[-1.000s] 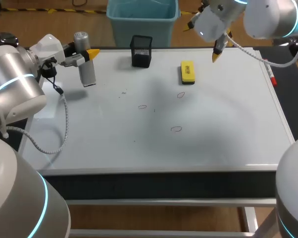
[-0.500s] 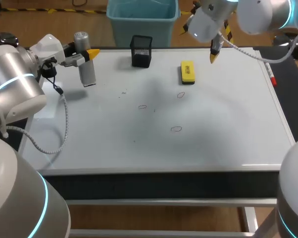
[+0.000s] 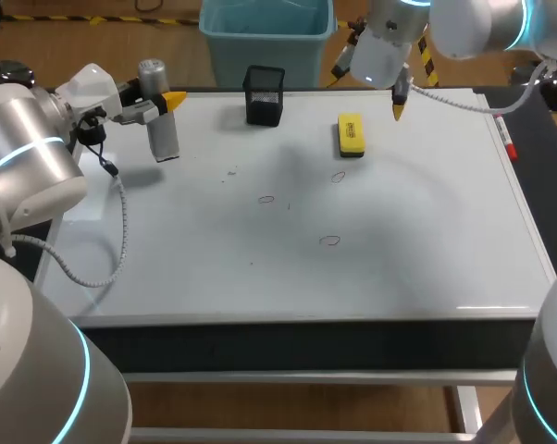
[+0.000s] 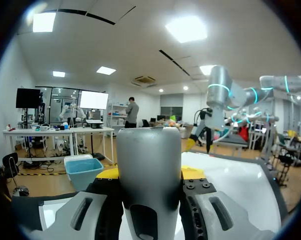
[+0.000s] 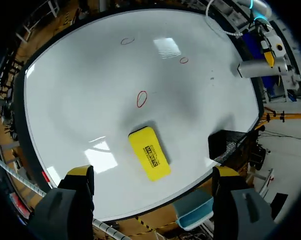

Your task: Pick up the inspection probe, press it on each red-marked spot on the whiteboard one by one, put down the probe, pick up the eraser, and wipe off all the red marks.

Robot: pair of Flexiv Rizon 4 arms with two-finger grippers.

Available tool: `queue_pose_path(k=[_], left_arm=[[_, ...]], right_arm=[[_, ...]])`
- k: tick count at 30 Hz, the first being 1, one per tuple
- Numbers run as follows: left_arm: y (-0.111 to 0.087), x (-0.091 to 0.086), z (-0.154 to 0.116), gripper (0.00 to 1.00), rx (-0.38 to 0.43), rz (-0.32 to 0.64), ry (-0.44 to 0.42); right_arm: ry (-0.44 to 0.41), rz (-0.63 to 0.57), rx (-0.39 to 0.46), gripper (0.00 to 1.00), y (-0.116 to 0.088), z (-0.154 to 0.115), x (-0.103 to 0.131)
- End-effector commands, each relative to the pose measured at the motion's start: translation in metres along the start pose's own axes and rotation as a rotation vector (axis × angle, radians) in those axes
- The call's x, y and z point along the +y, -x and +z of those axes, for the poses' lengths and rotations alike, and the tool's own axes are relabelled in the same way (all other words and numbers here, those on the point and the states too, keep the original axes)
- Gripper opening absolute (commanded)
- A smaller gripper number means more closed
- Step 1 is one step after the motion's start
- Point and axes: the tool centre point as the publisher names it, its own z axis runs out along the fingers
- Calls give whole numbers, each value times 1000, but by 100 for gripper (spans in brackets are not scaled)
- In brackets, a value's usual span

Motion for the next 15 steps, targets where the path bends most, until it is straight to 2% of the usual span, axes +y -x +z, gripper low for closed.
queue_pose_path(k=[1, 3, 7, 15], left_arm=[[0, 0, 1, 0, -2, 1, -2], [0, 0, 1, 0, -2, 1, -2], [0, 0, 1, 0, -2, 1, -2], [0, 0, 1, 0, -2, 1, -2]], right_arm=[[23, -42, -20, 100, -1, 12, -6], [46, -81, -28, 100, -2, 17, -6], [40, -140, -6, 100, -5, 28, -7], [-32, -290, 68, 100, -10, 50, 0]])
